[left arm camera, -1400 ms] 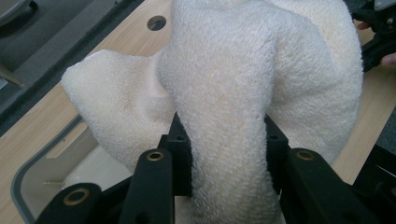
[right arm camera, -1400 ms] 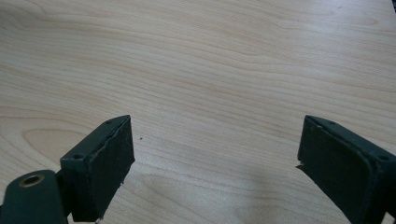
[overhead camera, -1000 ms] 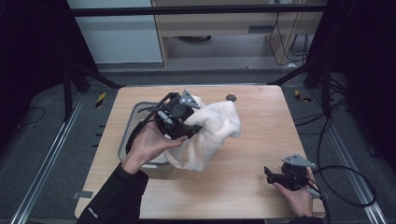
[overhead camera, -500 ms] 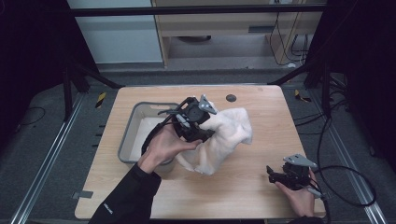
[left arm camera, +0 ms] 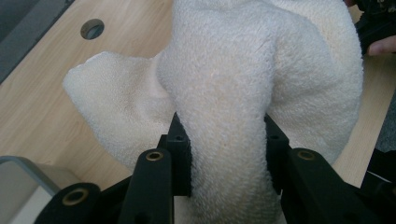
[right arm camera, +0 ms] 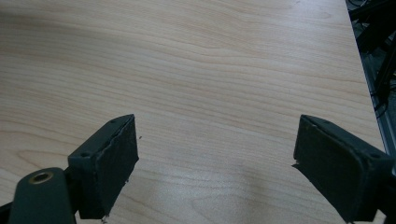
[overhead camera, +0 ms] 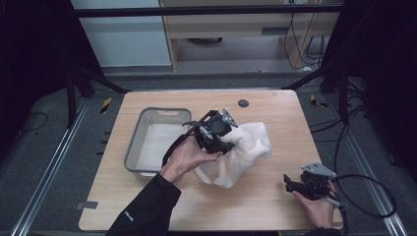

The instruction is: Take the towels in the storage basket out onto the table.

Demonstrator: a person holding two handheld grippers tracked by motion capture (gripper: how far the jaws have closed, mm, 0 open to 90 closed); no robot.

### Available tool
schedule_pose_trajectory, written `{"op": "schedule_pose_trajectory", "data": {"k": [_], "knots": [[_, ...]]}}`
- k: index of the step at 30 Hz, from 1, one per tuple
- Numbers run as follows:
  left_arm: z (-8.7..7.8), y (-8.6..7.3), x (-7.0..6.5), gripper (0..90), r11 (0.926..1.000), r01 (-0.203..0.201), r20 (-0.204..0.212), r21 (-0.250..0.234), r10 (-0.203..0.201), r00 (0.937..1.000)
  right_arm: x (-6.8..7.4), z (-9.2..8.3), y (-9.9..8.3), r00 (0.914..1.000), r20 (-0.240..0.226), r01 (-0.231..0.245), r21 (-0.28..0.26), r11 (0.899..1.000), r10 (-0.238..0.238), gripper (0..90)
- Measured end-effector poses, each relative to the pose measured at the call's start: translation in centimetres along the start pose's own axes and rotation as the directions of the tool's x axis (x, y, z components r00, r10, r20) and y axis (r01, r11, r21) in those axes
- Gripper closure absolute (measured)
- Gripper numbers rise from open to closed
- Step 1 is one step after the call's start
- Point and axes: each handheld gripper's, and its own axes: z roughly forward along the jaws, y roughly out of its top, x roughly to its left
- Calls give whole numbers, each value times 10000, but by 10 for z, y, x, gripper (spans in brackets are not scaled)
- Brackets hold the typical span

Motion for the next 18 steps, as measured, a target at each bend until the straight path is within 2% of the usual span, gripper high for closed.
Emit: {"op": "schedule_pose_trajectory", "data": {"k": [8, 12, 18], "knots": [[23, -1, -3, 644, 9999, -41, 201, 153, 38, 9998, -2, 1, -1, 10000, 6, -61, 78, 10000, 61, 135], [36, -4, -5, 641, 9997, -61, 368, 257, 52, 9993, -2, 1, -1, 10000, 3, -7, 57, 10000, 7, 132], [51, -12, -5, 633, 9992, -92, 397, 400, 76, 9992, -1, 3, -2, 10000, -41, 66, 92, 9999, -66, 127]]}}
